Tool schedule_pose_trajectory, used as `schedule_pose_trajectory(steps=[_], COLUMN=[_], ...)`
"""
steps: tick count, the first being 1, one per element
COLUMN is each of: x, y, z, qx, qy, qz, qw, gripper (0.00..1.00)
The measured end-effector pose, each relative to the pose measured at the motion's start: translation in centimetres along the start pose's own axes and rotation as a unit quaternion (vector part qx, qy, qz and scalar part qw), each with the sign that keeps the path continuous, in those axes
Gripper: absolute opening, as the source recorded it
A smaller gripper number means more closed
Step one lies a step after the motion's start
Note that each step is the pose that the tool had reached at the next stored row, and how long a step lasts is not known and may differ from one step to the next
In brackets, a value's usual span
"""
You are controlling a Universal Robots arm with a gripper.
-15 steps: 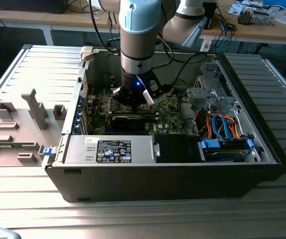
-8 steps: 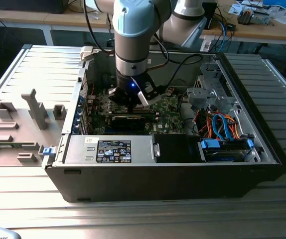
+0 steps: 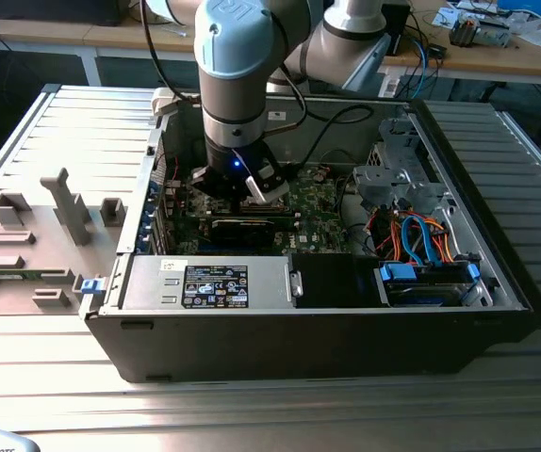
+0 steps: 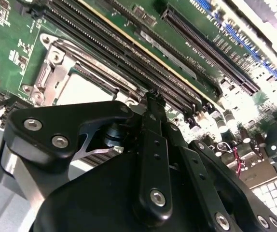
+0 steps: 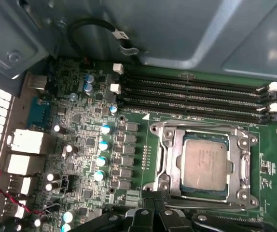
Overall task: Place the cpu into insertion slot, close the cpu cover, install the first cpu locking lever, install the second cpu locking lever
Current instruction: 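Install the second cpu locking lever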
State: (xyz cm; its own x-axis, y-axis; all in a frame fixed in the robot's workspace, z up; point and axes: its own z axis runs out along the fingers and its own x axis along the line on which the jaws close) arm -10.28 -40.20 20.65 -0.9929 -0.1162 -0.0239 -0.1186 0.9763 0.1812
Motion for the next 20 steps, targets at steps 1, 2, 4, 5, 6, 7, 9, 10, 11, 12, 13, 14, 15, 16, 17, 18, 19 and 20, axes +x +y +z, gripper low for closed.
schedule_pose_trajectory(steps=[1, 2, 4, 5, 6, 7, 9, 10, 11, 12, 13, 14, 15, 16, 17, 18, 19, 20], x=[0.02, 0.05, 0.07, 0.07, 0.07, 0.07, 0.06, 0.06, 0.05, 0.05, 0.03, 0.02, 0.01, -0.02, -0.2, -0.8, -1.22, -1.73], y=[0.0, -0.02, -0.06, -0.1, -0.12, -0.12, -0.12, -0.11, -0.06, -0.01, 0.07, 0.15, 0.23, 0.27, 0.26, 0.22, 0.2, 0.19], z=[0.06, 0.19, 0.39, 0.61, 0.69, 0.7, 0.72, 0.69, 0.45, 0.14, -0.33, -0.76, -1.17, -1.36, -1.38, -1.38, -1.37, -1.35], qx=[-0.0018, -0.0038, -0.0054, -0.0082, -0.0091, -0.0099, -0.0111, -0.0095, -0.0042, -0.0019, 0.0005, 0.0016, 0.002, 0.0023, 0.0023, 0.0028, 0.0029, 0.0027], qy=[-0.0002, -0.0004, -0.0002, -0.0007, -0.001, -0.0008, -0.0009, -0.0008, -0.0005, -0.0002, 0.0001, 0.0003, 0.0003, 0.0003, 0.0005, 0.0026, 0.0043, 0.0064], qz=[0.0, -0.001, -0.001, -0.002, -0.002, -0.002, -0.003, -0.003, -0.003, -0.003, -0.003, -0.003, -0.003, -0.003, -0.003, -0.003, -0.002, -0.002], qw=[1.0, 0.99999, 0.99998, 0.99996, 0.99996, 0.99995, 0.99993, 0.99995, 0.99999, 0.99999, 0.99999, 0.99999, 0.99999, 0.99999, 0.99999, 0.99999, 0.99998, 0.99997], gripper=[0.11, 0.11, 0.11, 0.11, 0.11, 0.11, 0.11, 0.11, 0.11, 0.11, 0.11, 0.11, 0.11, 0.11, 0.11, 0.11, 0.11, 0.11])
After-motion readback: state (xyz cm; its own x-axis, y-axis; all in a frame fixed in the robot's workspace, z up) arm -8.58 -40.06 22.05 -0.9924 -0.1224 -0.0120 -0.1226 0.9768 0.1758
